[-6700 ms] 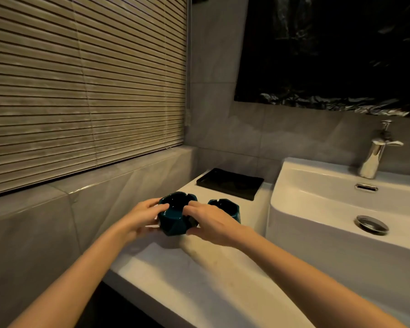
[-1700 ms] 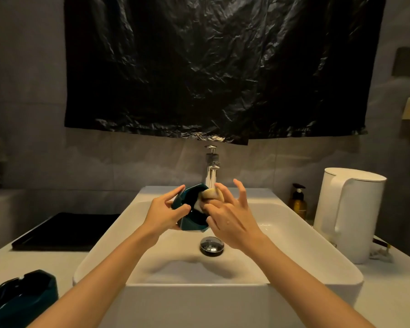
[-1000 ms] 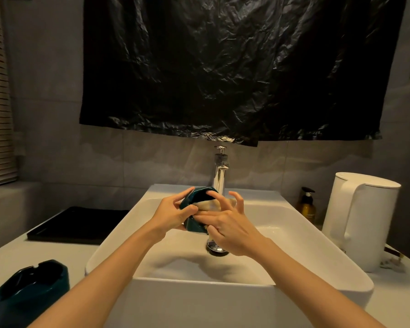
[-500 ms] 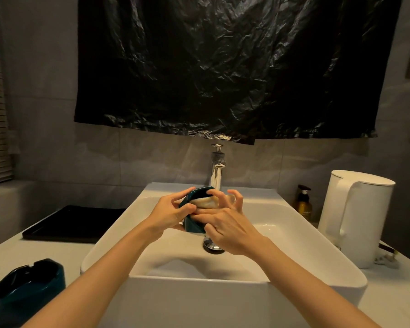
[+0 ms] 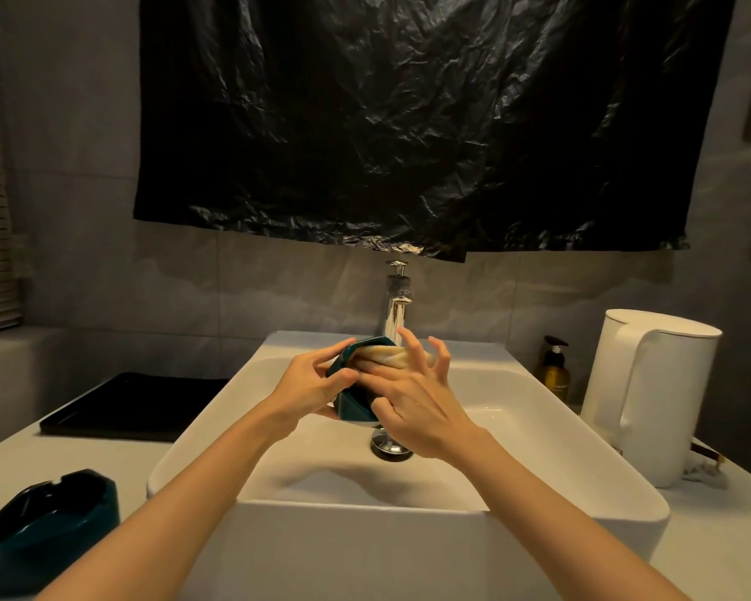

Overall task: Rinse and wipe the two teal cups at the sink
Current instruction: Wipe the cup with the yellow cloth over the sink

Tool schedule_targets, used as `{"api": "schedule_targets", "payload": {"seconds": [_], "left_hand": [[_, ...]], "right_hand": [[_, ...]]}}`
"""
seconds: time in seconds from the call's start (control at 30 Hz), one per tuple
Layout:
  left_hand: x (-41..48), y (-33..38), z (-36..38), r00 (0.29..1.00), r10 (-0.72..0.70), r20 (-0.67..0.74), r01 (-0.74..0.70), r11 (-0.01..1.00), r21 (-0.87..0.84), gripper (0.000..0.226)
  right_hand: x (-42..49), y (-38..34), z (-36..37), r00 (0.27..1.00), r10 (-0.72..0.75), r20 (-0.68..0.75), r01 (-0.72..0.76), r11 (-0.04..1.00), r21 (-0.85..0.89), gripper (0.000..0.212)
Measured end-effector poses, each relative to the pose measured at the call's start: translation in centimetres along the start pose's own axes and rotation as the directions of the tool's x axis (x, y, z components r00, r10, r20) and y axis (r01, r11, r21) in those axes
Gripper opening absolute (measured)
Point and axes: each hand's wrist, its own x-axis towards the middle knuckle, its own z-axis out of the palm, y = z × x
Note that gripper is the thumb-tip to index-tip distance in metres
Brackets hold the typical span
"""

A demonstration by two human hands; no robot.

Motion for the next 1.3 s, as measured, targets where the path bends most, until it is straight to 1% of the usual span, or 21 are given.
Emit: {"api": "schedule_targets", "payload": {"seconds": [0.07,0.13,0.2,0.27,0.3,0.4,0.43,0.47,0.53,0.57,0.6,0.7,0.73,0.77,0.87,0.93,1.03,1.1,1.17,1.23,1.3], "left_hand": [[0.0,0.0,-0.1,1.000,0.000,0.002,0.000,1.000,-0.007,0.045],[0.1,-0.1,-0.2,1.000,-0.001,-0.006,0.001,1.000,-0.012,0.046],[0.2,0.0,-0.2,1.000,-0.003,-0.018,0.003,1.000,0.000,0.049],[0.2,-0.1,-0.2,1.000,-0.002,-0.027,0.002,1.000,0.010,0.049],[0.2,-0.1,-0.2,0.999,-0.002,-0.032,0.002,1.000,0.009,0.049],[0.3,-0.2,-0.3,0.998,-0.008,-0.057,0.006,1.000,-0.023,0.050],[0.3,-0.2,-0.4,0.998,-0.012,-0.067,0.010,0.999,-0.034,0.051],[0.3,-0.2,-0.4,0.997,-0.015,-0.077,0.012,0.999,-0.044,0.052],[0.4,-0.1,-0.3,0.996,-0.013,-0.088,0.008,0.999,-0.051,0.054],[0.4,-0.1,-0.2,0.996,-0.009,-0.093,0.005,0.999,-0.048,0.054],[0.4,-0.1,-0.2,0.995,-0.006,-0.102,0.002,0.999,-0.044,0.055],[0.4,-0.2,-0.4,0.992,-0.005,-0.129,0.002,1.000,-0.027,0.056],[0.4,-0.2,-0.5,0.992,-0.005,-0.128,0.003,1.000,-0.020,0.056],[0.4,-0.3,-0.5,0.993,-0.004,-0.121,0.001,1.000,-0.020,0.056],[0.4,-0.3,-0.3,0.994,0.002,-0.106,-0.006,0.999,-0.041,0.058],[0.5,-0.3,-0.3,0.992,0.008,-0.125,-0.012,0.999,-0.033,0.058],[0.4,-0.6,-0.4,0.991,0.011,-0.133,-0.009,1.000,0.015,0.059],[0.5,-0.8,-0.3,0.993,0.006,-0.122,-0.003,1.000,0.029,0.061],[0.6,-0.7,-0.2,0.993,0.000,-0.122,0.001,1.000,0.013,0.062],[0.6,-0.7,0.0,0.992,0.012,-0.128,-0.011,1.000,0.015,0.061],[0.6,-0.8,0.0,0.990,0.030,-0.139,-0.025,0.999,0.033,0.061]], "right_hand": [[-0.1,0.0,0.0,0.997,-0.072,0.008,0.072,0.997,0.037,0.057],[-0.2,0.2,0.2,0.996,-0.087,0.000,0.087,0.996,0.026,0.056],[0.0,0.5,0.3,0.999,-0.026,-0.024,0.025,0.999,-0.029,0.055],[0.2,0.6,0.1,0.998,0.043,-0.045,-0.045,0.998,-0.049,0.057],[0.1,0.5,0.0,0.999,0.035,-0.040,-0.036,0.999,-0.039,0.057],[-0.3,0.3,0.1,0.995,-0.098,0.001,0.098,0.995,-0.006,0.051],[-0.3,0.3,0.2,0.993,-0.115,-0.001,0.115,0.993,-0.016,0.049],[-0.3,0.3,0.2,0.995,-0.098,-0.018,0.097,0.995,-0.036,0.049],[0.1,0.3,0.1,0.997,0.004,-0.076,-0.009,0.998,-0.061,0.052],[0.2,0.2,0.0,0.995,0.033,-0.092,-0.039,0.997,-0.063,0.053],[0.1,0.2,0.0,0.996,0.024,-0.086,-0.029,0.998,-0.058,0.052],[-0.2,0.3,0.2,0.997,-0.078,-0.015,0.078,0.997,-0.005,0.048],[-0.2,0.3,0.3,0.996,-0.085,-0.007,0.085,0.996,-0.002,0.048],[-0.2,0.4,0.3,0.997,-0.073,-0.014,0.073,0.997,-0.024,0.048],[0.1,0.5,0.1,0.998,0.028,-0.056,-0.034,0.993,-0.111,0.050],[0.1,0.5,0.2,0.999,0.002,-0.034,-0.006,0.995,-0.100,0.051],[-0.3,0.8,0.5,0.998,-0.052,0.031,0.053,0.998,-0.036,0.057],[-0.4,1.0,0.5,0.999,-0.031,0.035,0.034,0.995,-0.097,0.051],[-0.1,1.1,0.6,1.000,0.022,-0.016,-0.024,0.983,-0.184,0.047],[0.2,0.9,0.6,0.998,0.039,-0.045,-0.048,0.975,-0.218,0.046],[0.0,0.7,0.4,0.998,0.041,-0.043,-0.050,0.971,-0.232,0.045]]}}
